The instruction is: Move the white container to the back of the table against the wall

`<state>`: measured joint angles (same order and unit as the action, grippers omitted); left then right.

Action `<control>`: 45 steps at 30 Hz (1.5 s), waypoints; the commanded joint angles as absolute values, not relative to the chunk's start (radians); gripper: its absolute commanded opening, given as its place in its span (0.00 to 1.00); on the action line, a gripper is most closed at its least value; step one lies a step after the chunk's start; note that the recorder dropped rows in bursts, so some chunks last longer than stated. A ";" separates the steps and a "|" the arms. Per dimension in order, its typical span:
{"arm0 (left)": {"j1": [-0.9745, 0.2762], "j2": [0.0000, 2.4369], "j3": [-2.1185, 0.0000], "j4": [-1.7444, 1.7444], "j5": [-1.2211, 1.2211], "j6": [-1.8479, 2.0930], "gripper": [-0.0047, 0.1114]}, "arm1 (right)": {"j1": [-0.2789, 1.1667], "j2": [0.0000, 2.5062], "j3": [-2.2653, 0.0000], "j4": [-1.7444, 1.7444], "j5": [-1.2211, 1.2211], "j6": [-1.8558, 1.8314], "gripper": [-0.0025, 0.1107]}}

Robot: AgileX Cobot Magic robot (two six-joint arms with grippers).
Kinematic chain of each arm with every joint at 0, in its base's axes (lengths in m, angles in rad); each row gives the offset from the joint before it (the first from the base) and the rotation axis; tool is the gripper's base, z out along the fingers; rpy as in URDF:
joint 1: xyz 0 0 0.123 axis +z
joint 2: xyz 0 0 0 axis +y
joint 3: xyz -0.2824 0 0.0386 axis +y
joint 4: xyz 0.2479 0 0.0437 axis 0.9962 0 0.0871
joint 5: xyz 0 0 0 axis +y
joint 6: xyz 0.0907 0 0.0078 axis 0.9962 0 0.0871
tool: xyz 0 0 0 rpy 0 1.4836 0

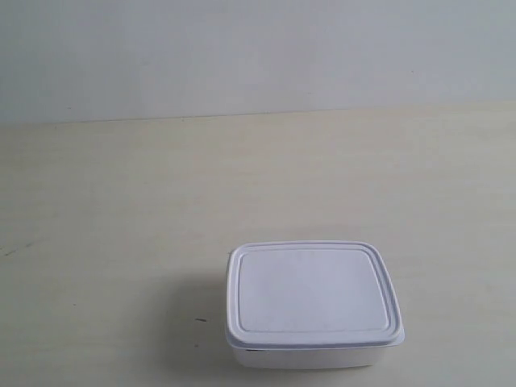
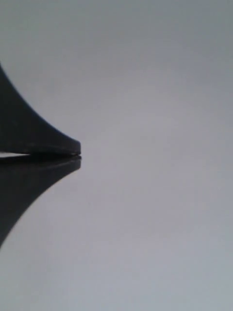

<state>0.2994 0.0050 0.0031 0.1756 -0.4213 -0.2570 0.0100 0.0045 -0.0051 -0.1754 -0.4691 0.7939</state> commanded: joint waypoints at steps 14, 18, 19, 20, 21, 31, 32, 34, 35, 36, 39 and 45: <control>0.289 0.172 0.000 0.173 -0.690 -0.857 0.04 | 0.012 0.004 -0.102 -0.641 -0.211 1.167 0.02; 0.289 0.198 0.000 0.173 -0.691 -0.857 0.04 | 0.012 0.078 -0.145 -0.702 -0.215 1.235 0.02; 0.289 0.208 0.000 0.173 -0.699 -0.863 0.04 | 0.012 0.101 -0.157 -0.734 -0.218 1.251 0.02; 0.289 0.218 0.000 0.178 -0.711 -0.868 0.04 | 0.012 0.132 -0.171 -0.772 -0.218 1.278 0.02; 0.289 0.227 0.000 0.191 -0.727 -0.872 0.04 | 0.012 0.167 -0.182 -0.811 -0.226 1.318 0.02; 0.289 0.409 -0.294 1.084 -0.687 -1.514 0.04 | 0.012 0.499 -0.364 -1.252 -0.467 1.685 0.02; 0.289 0.426 -0.322 1.136 -0.687 -1.574 0.04 | 0.012 0.510 -0.382 -1.281 -0.470 1.713 0.02; 0.289 0.451 -0.363 1.198 -0.691 -1.651 0.04 | 0.012 0.523 -0.425 -1.353 -0.470 1.779 0.02; 0.289 0.462 -0.381 1.220 -0.691 -1.682 0.04 | 0.012 0.524 -0.442 -1.394 -0.466 1.810 0.02; 0.289 0.473 -0.400 1.247 -0.691 -1.706 0.04 | 0.012 0.524 -0.466 -1.455 -0.462 1.863 0.02; 0.289 0.514 -0.461 1.408 -0.719 -1.859 0.04 | 0.012 0.526 -0.520 -1.689 -0.462 2.076 0.02; 0.289 0.530 -0.476 1.594 -0.877 -2.034 0.04 | 0.012 0.593 -0.526 -1.744 -0.660 2.127 0.02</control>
